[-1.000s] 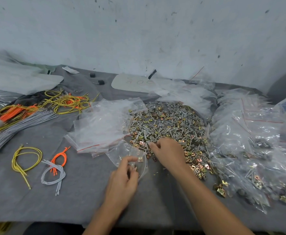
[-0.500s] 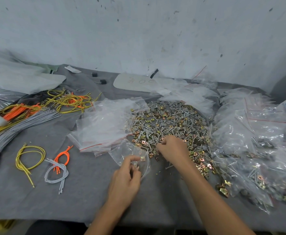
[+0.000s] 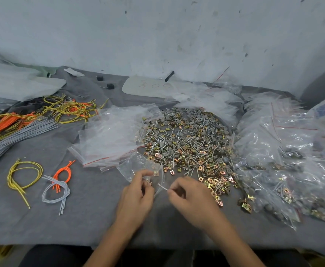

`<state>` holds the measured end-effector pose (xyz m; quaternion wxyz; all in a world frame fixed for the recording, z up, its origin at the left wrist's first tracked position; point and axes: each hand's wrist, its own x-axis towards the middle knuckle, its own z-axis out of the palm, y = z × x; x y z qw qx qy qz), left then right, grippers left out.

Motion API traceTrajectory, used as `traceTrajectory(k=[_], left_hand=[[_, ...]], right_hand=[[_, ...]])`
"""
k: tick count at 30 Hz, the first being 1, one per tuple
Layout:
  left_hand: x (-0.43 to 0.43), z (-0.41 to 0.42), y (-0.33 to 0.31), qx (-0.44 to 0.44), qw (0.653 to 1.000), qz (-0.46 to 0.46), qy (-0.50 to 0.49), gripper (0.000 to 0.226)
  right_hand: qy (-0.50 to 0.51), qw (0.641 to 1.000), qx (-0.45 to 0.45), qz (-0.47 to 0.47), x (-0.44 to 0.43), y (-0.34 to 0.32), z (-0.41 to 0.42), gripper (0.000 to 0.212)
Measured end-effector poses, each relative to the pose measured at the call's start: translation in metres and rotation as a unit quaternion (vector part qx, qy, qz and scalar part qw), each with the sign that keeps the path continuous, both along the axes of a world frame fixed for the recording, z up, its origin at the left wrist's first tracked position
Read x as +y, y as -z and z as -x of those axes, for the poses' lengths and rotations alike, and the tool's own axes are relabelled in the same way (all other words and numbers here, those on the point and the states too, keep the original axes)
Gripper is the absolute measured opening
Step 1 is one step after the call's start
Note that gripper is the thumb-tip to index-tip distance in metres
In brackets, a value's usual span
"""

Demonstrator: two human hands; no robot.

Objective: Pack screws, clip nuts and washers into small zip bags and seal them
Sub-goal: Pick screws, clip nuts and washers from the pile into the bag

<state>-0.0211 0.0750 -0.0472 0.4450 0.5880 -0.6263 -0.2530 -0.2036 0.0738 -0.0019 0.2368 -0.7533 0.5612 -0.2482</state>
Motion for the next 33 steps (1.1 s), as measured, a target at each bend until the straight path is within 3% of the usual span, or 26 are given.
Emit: traceTrajectory(k=[4,7,10,13,17,24,26,30,33], left_hand=[[0.002,0.000,-0.001,0.009,1.000,0.004,0.012,0.030],[0.002,0.001,-0.001,0.016,1.000,0.008,0.020,0.029],[0.002,0.000,0.000,0.019,1.000,0.014,0.020,0.030],[0.001,0.000,0.002,0.010,1.000,0.013,0.011,0.029],[0.000,0.000,0.003,0.008,1.000,0.015,0.012,0.029],[0.000,-0.001,0.003,0.005,1.000,0.017,0.008,0.028],[0.000,-0.001,0.003,0.004,1.000,0.017,0.011,0.028],[0.000,0.000,0.003,0.001,1.000,0.020,0.013,0.028],[0.000,-0.001,0.004,0.001,1.000,0.024,0.013,0.028]], right_hand=[[0.025,0.994,0.074,0.073,-0.002,0.003,-0.022,0.021],[0.020,0.993,0.073,0.091,-0.005,0.008,-0.031,0.024],[0.037,0.995,0.053,0.074,-0.008,0.014,-0.020,0.024],[0.080,0.993,0.058,0.068,-0.016,0.017,0.011,0.002],[0.048,0.990,0.129,0.029,-0.027,0.019,0.035,0.019],[0.007,0.986,0.164,0.036,-0.029,0.018,0.024,0.009],[0.008,0.990,0.130,0.047,-0.023,0.015,0.022,0.008],[0.015,0.997,-0.076,0.007,-0.001,0.006,0.016,0.014],[-0.035,0.993,-0.114,-0.007,0.006,0.004,0.002,0.012]])
